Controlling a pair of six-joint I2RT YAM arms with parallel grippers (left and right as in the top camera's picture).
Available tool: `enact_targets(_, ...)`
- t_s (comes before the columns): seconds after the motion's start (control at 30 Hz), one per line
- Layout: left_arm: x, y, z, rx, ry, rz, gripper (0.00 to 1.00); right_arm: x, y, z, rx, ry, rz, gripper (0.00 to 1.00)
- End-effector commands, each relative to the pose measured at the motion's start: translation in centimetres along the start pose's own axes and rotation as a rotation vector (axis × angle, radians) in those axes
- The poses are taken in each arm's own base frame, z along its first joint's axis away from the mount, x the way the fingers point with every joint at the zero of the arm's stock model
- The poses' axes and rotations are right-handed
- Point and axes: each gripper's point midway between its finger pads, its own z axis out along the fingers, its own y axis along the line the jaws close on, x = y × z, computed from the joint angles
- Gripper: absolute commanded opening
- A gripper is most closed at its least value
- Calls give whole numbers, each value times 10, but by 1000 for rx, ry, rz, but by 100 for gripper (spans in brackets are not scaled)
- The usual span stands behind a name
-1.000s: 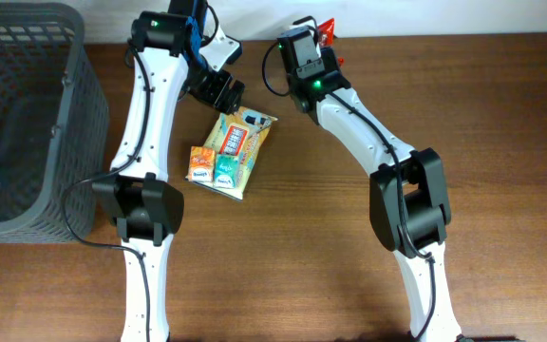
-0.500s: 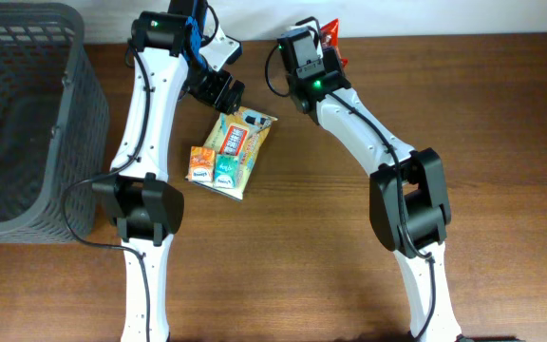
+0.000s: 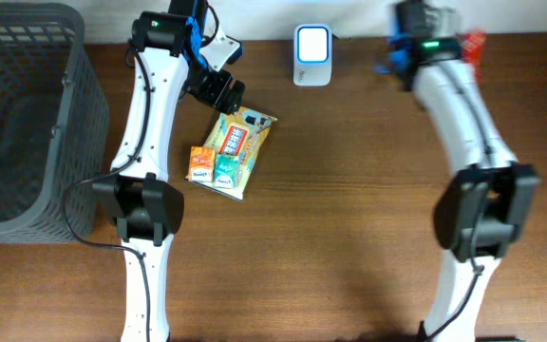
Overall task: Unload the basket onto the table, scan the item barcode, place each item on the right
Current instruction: 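Carry the red bag right and drop it at the table's right edge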
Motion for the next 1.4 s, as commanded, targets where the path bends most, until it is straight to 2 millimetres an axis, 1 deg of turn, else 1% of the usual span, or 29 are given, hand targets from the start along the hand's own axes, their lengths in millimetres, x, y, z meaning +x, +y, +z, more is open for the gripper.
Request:
enact_targets(0.0, -7, -1, -26, -18, -57, 3, 99, 34, -42, 43, -151, 195, 251, 4)
enact_targets(0.07, -7, -1, -26, -18, -57, 3, 99, 59, -70, 67, -208, 302, 325, 4)
enact_targets(0.13, -7, -1, -26, -18, -57, 3, 99, 82, -99, 86, -236, 381, 405, 4)
enact_targets(0.17, -7, -1, -26, -18, -57, 3, 99, 93, -115, 96, -245, 417, 449, 4)
enact_targets(0.27, -7, -1, -26, -18, -57, 3, 99, 124, -150, 117, -272, 493, 563, 4)
enact_targets(0.33, -7, -1, -26, -18, -57, 3, 99, 141, -164, 126, -298, 528, 627, 4)
enact_targets(0.4, -7, -1, -26, -18, -57, 3, 99, 155, -172, 136, -332, 550, 687, 5)
enact_targets(0.43, -7, -1, -26, -18, -57, 3, 99, 159, -174, 138, -338, 557, 701, 10)
enact_targets(0.47, -7, -1, -26, -18, -57, 3, 99, 163, -177, 141, -349, 560, 721, 18)
enact_targets(0.5, -7, -1, -26, -18, -57, 3, 99, 166, -179, 144, -354, 563, 734, 40)
enact_targets(0.53, -7, -1, -26, -18, -57, 3, 99, 168, -180, 145, -357, 565, 742, 57)
enact_targets(0.57, -7, -1, -26, -18, -57, 3, 99, 169, -181, 145, -361, 567, 748, 71)
enact_targets(0.6, -7, -1, -26, -18, -57, 3, 99, 168, -179, 145, -374, 565, 752, 80)
enact_targets(0.63, -7, -1, -26, -18, -57, 3, 99, 166, -178, 143, -391, 563, 757, 86)
enact_targets(0.7, -7, -1, -26, -18, -57, 3, 99, 158, -173, 138, -440, 549, 769, 88)
enact_targets(0.77, -7, -1, -26, -18, -57, 3, 99, 147, -173, 128, -471, 528, 773, 88)
enact_targets(0.83, -7, -1, -26, -19, -57, 3, 99, 131, -175, 112, -501, 491, 772, 88)
enact_targets(0.87, -7, -1, -26, -18, -57, 3, 99, 117, -173, 99, -547, 463, 779, 88)
enact_targets(0.9, -7, -1, -26, -19, -57, 3, 99, 106, -168, 85, -601, 448, 798, 89)
enact_targets(0.97, -7, -1, -26, -18, -57, 3, 99, 84, -152, 54, -739, 411, 796, 89)
enact_targets(1.03, -7, -1, -26, -18, -57, 3, 99, 66, -123, 13, -880, 404, 749, 89)
enact_targets(1.07, -7, -1, -26, -18, -57, 3, 99, 61, -108, -3, -920, 407, 706, 89)
enact_targets(1.13, -7, -1, -26, -19, -57, 3, 99, 57, -73, -31, -992, 410, 577, 91)
enact_targets(1.17, -7, -1, -26, -18, -57, 3, 99, 57, -57, -43, -1014, 415, 514, 95)
enact_targets(1.2, -7, -1, -26, -19, -57, 3, 99, 58, -33, -60, -1046, 419, 422, 100)
enact_targets(1.27, -7, -1, -26, -18, -57, 3, 99, 60, 9, -90, -1081, 429, 295, 99)
enact_targets(1.37, -7, -1, -26, -19, -57, 3, 99, 67, 57, -125, -1085, 414, 134, 99)
